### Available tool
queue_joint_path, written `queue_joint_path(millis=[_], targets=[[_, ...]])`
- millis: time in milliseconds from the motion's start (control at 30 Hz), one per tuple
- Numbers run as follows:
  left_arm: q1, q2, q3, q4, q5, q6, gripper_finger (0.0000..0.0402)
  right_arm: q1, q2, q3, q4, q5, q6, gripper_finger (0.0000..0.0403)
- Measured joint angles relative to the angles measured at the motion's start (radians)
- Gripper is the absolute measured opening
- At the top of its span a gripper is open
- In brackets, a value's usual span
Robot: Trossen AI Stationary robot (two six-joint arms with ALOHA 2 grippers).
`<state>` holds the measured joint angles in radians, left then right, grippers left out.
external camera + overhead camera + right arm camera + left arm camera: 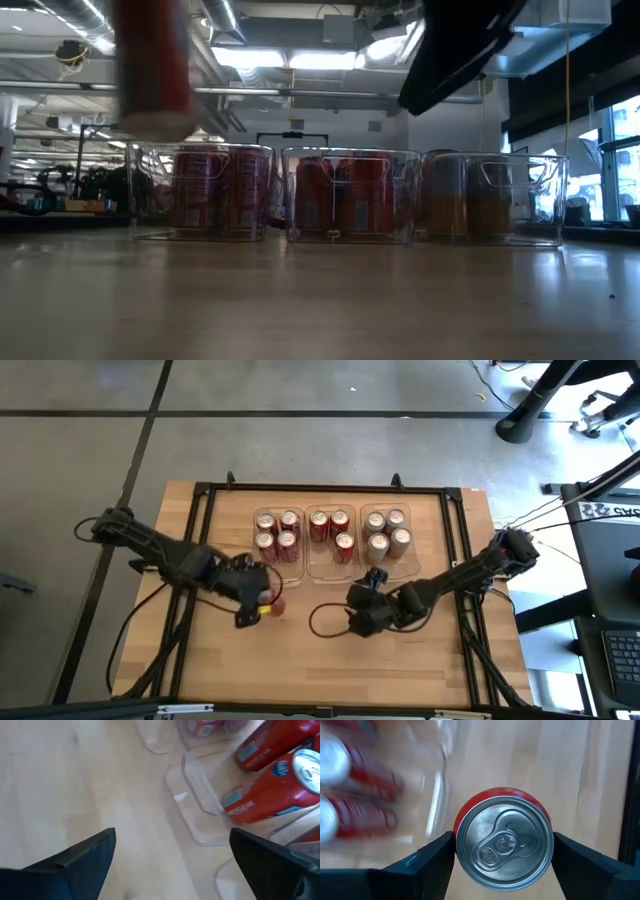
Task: Sort soda cans
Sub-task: Put the orange soda can into the middle transparent bin
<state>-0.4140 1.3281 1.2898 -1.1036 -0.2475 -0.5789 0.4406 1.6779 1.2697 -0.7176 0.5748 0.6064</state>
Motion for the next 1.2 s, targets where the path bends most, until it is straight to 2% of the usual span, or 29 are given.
queue_joint_path(millis=[433, 633, 900, 1200], targets=[[0.296, 0.017, 0.104, 0.274, -0.014, 0.325, 0.0281, 0.092, 0.0, 0.0, -0.016, -0.008, 0.045, 0.039], [0.417, 0.093, 0.111, 0.342, -0.007, 0.433, 0.0281, 0.098, 0.0, 0.0, -0.013, -0.008, 0.072, 0.039], [0.507, 0.257, 0.2, 0.277, -0.003, 0.482, 0.0281, 0.098, 0.0, 0.0, -0.013, 0.0, 0.076, 0.039], [0.554, 0.379, 0.204, 0.279, -0.003, 0.441, 0.0281, 0.098, 0.0, 0.0, -0.009, 0.011, 0.077, 0.039]])
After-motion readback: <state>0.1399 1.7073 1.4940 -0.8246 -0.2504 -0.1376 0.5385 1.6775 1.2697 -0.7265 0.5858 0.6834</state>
